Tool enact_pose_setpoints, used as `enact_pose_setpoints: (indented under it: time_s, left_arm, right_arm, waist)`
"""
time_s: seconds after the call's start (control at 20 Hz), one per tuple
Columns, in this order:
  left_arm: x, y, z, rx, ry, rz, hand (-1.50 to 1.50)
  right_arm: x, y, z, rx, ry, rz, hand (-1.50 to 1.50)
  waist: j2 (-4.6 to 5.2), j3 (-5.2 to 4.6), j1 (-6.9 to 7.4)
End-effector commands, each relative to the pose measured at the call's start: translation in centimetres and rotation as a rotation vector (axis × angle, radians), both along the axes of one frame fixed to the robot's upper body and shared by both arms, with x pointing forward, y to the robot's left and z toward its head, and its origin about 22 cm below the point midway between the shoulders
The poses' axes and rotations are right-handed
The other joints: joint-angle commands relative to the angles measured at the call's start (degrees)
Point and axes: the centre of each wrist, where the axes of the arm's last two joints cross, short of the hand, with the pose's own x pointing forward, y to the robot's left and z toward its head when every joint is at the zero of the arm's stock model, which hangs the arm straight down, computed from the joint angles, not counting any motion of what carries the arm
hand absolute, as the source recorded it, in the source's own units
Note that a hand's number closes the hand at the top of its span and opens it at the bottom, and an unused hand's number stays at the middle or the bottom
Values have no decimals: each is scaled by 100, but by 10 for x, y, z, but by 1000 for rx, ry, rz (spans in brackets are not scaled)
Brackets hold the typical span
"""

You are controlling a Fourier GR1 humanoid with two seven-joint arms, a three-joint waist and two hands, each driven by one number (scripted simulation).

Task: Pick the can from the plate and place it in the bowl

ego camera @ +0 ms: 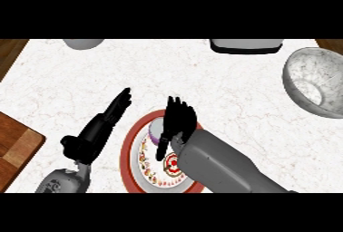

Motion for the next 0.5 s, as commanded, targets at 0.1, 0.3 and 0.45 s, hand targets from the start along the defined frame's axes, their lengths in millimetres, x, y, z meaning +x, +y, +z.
enact_pose_setpoints:
  time_s: [0.1,0.3,0.45]
  left_arm:
    - [3,-2,-10,0,9,-6,0]
    - [3,-2,-3,0,5,-11,0]
    - [-7,-13,4,-13,-13,13,0]
  right_arm:
    - [-8,6,-12,-14,-55,-77,150]
    - [5,2,-15,-60,-105,-79,150]
    - [0,3,-14,-65,-99,-82,150]
  waist:
    - [13,0,6]
    - [14,1,22]
    - [-1,2,11]
